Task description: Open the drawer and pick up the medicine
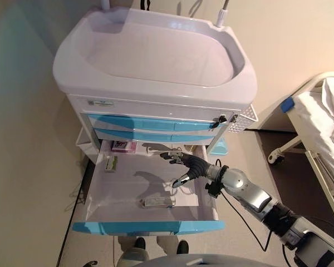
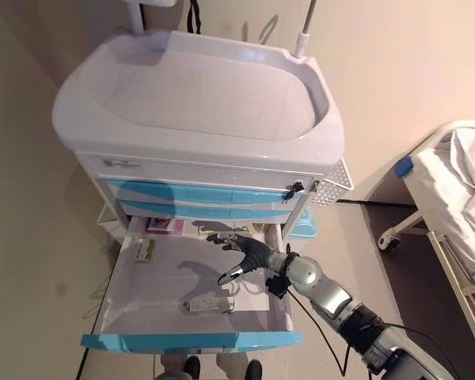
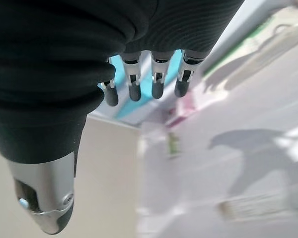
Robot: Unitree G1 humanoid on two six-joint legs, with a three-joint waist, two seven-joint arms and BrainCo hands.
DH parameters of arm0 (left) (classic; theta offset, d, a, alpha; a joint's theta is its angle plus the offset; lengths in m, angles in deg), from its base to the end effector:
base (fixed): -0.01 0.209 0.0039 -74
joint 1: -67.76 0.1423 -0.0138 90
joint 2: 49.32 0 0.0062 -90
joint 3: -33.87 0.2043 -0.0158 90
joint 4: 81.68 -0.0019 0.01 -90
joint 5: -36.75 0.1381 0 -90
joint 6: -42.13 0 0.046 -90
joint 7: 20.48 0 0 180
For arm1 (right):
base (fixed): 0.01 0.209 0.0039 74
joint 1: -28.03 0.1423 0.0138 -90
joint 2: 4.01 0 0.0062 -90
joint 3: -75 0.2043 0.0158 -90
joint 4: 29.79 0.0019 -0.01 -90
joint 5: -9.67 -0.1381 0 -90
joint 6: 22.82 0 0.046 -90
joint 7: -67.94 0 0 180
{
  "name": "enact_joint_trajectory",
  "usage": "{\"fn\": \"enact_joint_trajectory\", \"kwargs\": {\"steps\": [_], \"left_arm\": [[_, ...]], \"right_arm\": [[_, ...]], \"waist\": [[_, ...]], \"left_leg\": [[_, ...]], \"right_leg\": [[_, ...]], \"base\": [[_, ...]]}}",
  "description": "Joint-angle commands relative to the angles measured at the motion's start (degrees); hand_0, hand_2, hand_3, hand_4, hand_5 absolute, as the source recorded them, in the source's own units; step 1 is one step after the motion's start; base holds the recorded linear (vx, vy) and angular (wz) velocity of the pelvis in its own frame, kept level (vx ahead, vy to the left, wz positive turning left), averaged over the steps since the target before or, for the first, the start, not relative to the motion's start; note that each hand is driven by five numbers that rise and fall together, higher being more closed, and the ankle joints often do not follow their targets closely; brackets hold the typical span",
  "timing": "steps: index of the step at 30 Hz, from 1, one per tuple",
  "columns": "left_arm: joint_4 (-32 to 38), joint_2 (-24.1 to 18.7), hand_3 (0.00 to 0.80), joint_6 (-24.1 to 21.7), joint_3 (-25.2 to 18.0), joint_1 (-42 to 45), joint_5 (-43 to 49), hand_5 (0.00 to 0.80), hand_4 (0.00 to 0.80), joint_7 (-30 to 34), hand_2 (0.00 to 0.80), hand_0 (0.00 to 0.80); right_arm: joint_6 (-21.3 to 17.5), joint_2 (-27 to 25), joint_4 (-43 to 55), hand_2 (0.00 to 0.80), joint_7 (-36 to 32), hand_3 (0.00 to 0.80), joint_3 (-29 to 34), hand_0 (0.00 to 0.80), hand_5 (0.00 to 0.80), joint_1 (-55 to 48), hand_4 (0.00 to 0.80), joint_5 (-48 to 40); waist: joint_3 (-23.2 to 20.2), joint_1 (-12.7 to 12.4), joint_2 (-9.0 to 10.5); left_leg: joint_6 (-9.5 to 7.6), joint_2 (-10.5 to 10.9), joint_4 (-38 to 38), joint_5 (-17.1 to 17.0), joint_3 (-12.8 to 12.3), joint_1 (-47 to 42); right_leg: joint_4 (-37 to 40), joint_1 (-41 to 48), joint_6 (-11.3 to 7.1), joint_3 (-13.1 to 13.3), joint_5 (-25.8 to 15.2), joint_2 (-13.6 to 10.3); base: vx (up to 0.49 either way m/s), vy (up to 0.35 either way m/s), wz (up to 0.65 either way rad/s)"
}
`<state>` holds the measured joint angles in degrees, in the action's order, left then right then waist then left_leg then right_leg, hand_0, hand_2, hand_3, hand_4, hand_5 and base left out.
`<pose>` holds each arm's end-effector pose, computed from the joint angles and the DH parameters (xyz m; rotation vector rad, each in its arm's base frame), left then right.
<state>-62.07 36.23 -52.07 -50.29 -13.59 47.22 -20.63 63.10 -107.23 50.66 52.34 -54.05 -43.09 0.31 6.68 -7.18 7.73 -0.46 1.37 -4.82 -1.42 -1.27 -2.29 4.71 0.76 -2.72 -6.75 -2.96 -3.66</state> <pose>0.0151 0.2752 -0.1268 0.5115 1.3278 -0.0015 0.2386 -0.1399 0.0299 -0.4771 0.0548 0.8924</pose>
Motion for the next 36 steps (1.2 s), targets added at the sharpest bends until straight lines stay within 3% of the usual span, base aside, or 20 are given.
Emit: {"fn": "enact_joint_trajectory", "kwargs": {"steps": [1, 4, 5, 11, 36], "left_arm": [[-2.6, 0.4, 0.0, 0.0, -0.3, -1.3, -0.6, 0.0, 0.0, -1.7, 0.0, 0.0], [-2.7, 0.5, 0.0, 0.0, -0.3, -1.1, -0.6, 0.0, 0.0, -2.0, 0.0, 0.0], [-2.8, 0.9, 0.0, -0.1, 0.2, -1.0, -0.5, 0.0, 0.0, -2.2, 0.0, 0.0], [-2.8, 1.6, 0.0, -0.1, 0.8, -1.3, -0.6, 0.0, 0.0, -2.6, 0.0, 0.0], [-1.9, 3.2, 0.0, -0.8, 4.9, -3.5, -2.5, 0.0, 0.0, -4.3, 0.0, 0.0]], "right_arm": [[-3.2, 1.7, 0.6, 0.0, 2.9, 0.0, -0.6, 0.0, 0.0, 1.5, 0.0, 7.4], [-3.1, 3.0, -2.1, 0.0, 4.0, 0.0, -0.3, 0.0, 0.0, 0.3, 0.0, 10.7], [-3.8, 3.4, -4.8, 0.0, 5.8, 0.0, -0.7, 0.0, 0.0, -0.2, 0.0, 18.1], [-4.1, 4.3, -8.9, 0.0, 7.3, 0.0, -0.9, 0.0, 0.0, -2.1, 0.0, 25.5], [-2.9, 10.2, -21.5, 0.0, 12.6, 0.0, -5.9, 0.0, 0.0, 2.5, 0.0, 39.7]], "waist": [[-0.8, -0.1, 0.24], [-0.5, -0.1, 0.12], [-0.1, -0.1, -0.12], [0.6, 0.3, -0.42], [2.7, 0.7, -1.95]], "left_leg": [[-1.53, 2.8, 0.2, -0.1, 1.2, 3.0], [-1.48, 2.8, 0.2, -0.2, 1.6, 3.2], [-1.52, 2.8, 0.2, -0.3, 2.0, 3.3], [-1.61, 2.8, 0.3, -0.3, 2.5, 3.8], [-1.61, 2.7, 0.3, -0.5, 2.4, 5.1]], "right_leg": [[-5.9, -2.8, -3.22, -0.1, 0.5, -1.3], [-6.0, -2.8, -3.21, -0.5, 0.6, -1.4], [-6.2, -2.9, -3.19, -0.7, 0.7, -1.4], [-6.4, -3.3, -3.13, -0.8, 0.7, -1.4], [-6.0, -4.8, -3.2, -0.5, 0.1, -1.2]], "base": [[-0.005, -0.013, 0.05], [-0.006, -0.012, 0.05], [-0.015, -0.014, 0.12], [-0.001, -0.007, 0.07], [0.0, 0.0, 0.0]]}}
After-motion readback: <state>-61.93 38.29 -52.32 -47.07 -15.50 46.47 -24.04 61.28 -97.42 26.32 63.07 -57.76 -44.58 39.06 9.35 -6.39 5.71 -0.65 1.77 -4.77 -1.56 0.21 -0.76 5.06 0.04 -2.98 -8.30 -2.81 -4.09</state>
